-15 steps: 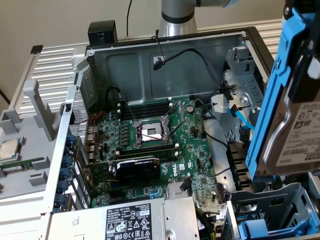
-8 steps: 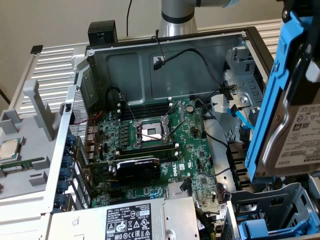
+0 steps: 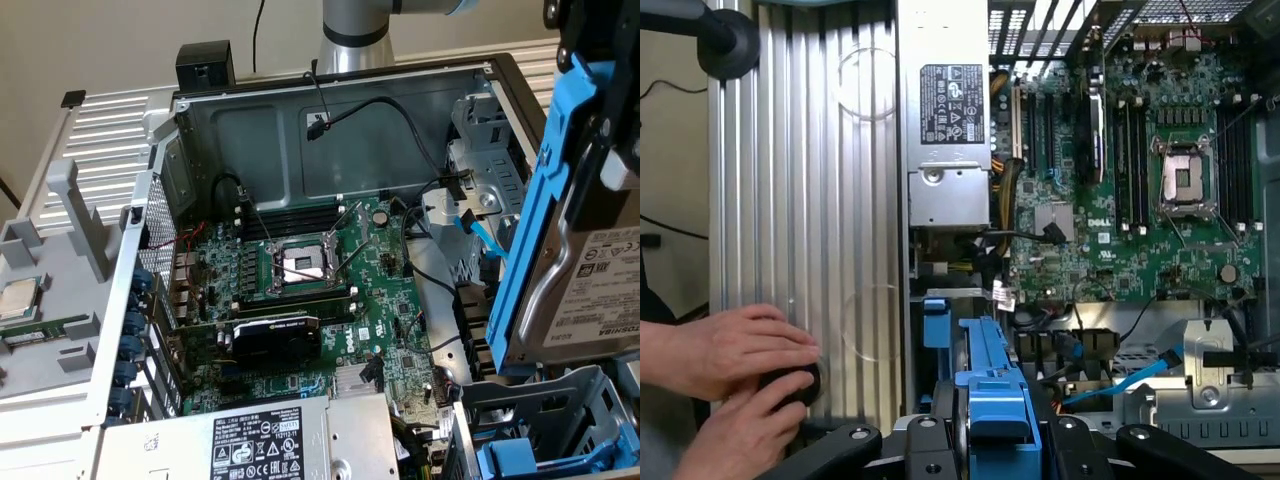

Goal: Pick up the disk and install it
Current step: 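Insert the disk into the insertion slot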

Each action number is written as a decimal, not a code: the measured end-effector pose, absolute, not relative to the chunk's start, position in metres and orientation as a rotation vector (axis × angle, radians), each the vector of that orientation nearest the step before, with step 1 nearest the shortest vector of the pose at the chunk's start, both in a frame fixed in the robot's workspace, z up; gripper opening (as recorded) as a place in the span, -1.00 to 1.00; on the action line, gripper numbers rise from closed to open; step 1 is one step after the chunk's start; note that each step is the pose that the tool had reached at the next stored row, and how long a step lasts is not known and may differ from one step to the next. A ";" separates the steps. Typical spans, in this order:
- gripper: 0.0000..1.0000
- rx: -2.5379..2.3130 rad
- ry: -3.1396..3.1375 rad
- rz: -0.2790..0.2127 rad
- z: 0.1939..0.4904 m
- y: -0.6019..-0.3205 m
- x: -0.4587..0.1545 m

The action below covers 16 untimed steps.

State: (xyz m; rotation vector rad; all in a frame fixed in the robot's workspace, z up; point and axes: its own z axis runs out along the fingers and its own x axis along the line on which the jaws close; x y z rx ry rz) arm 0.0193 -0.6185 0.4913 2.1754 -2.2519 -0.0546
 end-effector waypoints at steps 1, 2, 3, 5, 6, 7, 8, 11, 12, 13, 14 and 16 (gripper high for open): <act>-0.25 2.176 -2.252 -0.056 0.490 -0.619 0.019; -0.25 2.176 -2.253 -0.057 0.489 -0.619 0.019; -0.25 2.177 -2.253 -0.058 0.488 -0.620 0.019; -0.25 2.179 -2.255 -0.063 0.487 -0.622 0.019; -0.25 2.180 -2.256 -0.065 0.486 -0.624 0.019; -0.25 2.181 -2.257 -0.067 0.486 -0.625 0.019; -0.25 2.181 -2.258 -0.069 0.485 -0.625 0.019; -0.25 2.183 -2.259 -0.072 0.481 -0.626 0.019; -0.25 2.184 -2.260 -0.074 0.480 -0.626 0.019; -0.25 2.184 -2.260 -0.075 0.480 -0.627 0.019; -0.25 2.185 -2.261 -0.077 0.479 -0.627 0.019; -0.25 2.186 -2.261 -0.078 0.477 -0.627 0.019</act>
